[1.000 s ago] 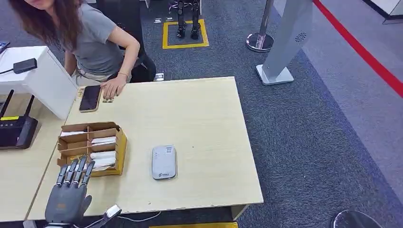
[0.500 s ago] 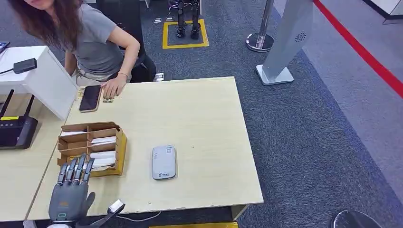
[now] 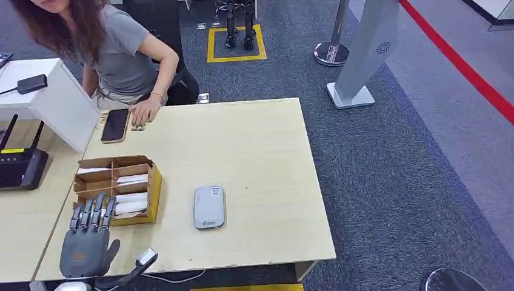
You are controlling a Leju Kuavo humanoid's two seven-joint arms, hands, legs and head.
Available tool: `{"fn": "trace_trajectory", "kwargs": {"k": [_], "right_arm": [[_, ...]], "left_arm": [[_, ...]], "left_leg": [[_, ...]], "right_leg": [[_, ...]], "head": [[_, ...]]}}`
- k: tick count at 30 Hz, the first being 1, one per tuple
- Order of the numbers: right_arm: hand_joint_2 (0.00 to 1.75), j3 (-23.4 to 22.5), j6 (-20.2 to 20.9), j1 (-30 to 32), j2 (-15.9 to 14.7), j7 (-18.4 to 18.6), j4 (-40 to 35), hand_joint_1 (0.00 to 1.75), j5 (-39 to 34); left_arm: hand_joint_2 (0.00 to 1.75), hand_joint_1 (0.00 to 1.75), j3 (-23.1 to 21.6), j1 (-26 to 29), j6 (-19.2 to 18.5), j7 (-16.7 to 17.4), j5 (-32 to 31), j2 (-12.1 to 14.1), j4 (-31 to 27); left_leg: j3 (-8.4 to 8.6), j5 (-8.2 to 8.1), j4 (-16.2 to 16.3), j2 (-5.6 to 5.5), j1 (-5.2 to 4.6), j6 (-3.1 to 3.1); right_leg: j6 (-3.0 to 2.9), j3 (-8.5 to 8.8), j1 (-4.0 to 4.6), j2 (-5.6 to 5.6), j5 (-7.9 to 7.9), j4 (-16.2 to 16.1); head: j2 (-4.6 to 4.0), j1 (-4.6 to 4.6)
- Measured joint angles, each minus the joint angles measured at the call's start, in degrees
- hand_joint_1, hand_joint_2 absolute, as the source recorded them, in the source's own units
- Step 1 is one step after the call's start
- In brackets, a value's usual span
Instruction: Pass the card to the sensor for recognition and then transmit it.
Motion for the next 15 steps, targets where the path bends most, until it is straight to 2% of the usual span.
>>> {"fn": "trace_trajectory", "kwargs": {"k": [15], "right_arm": [[0.0,1.1,0.1,-0.2,0.0,-1.0,0.0,0.0,1.0]], "left_arm": [[1.75,0.0,1.2,-4.4,4.1,0.5,0.0,-0.5,4.1]], "left_leg": [[0.0,0.0,0.0,0.0,0.0,0.0]], "right_leg": [[0.0,0.0,0.0,0.0,0.0,0.0]], "head": [[0.0,0.02]]}}
